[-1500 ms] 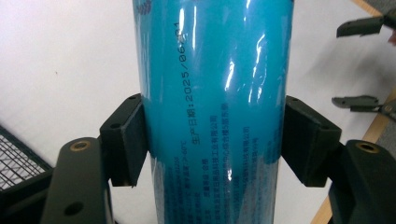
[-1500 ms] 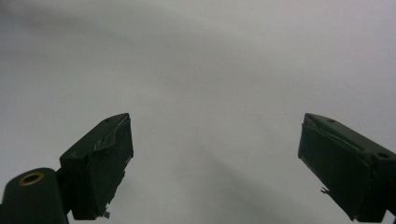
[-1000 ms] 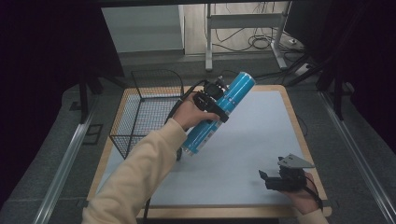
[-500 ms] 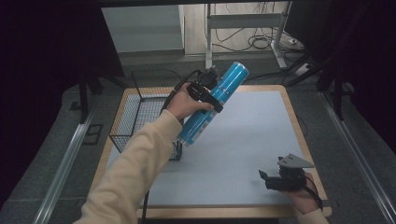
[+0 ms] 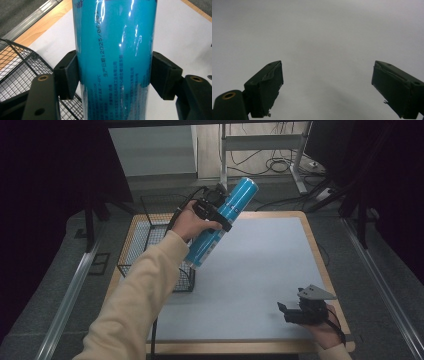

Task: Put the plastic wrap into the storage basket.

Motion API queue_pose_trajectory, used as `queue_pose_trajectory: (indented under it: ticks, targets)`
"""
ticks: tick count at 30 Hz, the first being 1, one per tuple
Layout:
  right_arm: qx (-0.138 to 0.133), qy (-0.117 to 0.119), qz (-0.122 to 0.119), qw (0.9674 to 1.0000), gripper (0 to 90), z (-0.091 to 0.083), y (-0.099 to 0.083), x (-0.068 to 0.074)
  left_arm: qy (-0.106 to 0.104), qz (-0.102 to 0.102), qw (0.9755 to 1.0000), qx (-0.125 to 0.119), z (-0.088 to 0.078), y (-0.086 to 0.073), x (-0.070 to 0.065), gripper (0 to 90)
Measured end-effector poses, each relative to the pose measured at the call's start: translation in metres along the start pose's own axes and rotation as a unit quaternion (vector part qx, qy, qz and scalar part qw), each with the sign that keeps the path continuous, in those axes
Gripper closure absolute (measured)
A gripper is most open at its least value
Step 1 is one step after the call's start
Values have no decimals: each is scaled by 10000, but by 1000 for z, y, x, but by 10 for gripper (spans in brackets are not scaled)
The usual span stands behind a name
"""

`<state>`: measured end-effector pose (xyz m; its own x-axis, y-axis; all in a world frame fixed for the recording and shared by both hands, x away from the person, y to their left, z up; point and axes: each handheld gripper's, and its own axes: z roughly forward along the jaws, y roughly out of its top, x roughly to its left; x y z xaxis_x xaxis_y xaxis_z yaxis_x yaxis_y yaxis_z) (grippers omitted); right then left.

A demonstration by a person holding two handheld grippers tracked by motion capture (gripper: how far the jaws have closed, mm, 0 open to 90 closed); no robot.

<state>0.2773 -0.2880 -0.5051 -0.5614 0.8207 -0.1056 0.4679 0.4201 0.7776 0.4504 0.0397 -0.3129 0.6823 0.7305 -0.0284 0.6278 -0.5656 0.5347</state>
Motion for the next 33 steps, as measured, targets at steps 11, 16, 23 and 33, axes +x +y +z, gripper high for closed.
queue_pose_trajectory:
  ticks: [11,16,23,33]
  targets:
    - [2,-4,2,10000,104,0,0,0,154,-152,9997,-114,-10,-3,20,319]
    - [0,-4,4,10000,104,0,0,0,151,-249,9995,-97,-11,-7,30,319]
    - [18,0,13,10000,104,1,0,0,315,-343,9989,-113,-15,-12,44,319]
    - [16,-14,26,10000,104,0,0,0,451,-510,9976,-94,-15,-22,61,319]
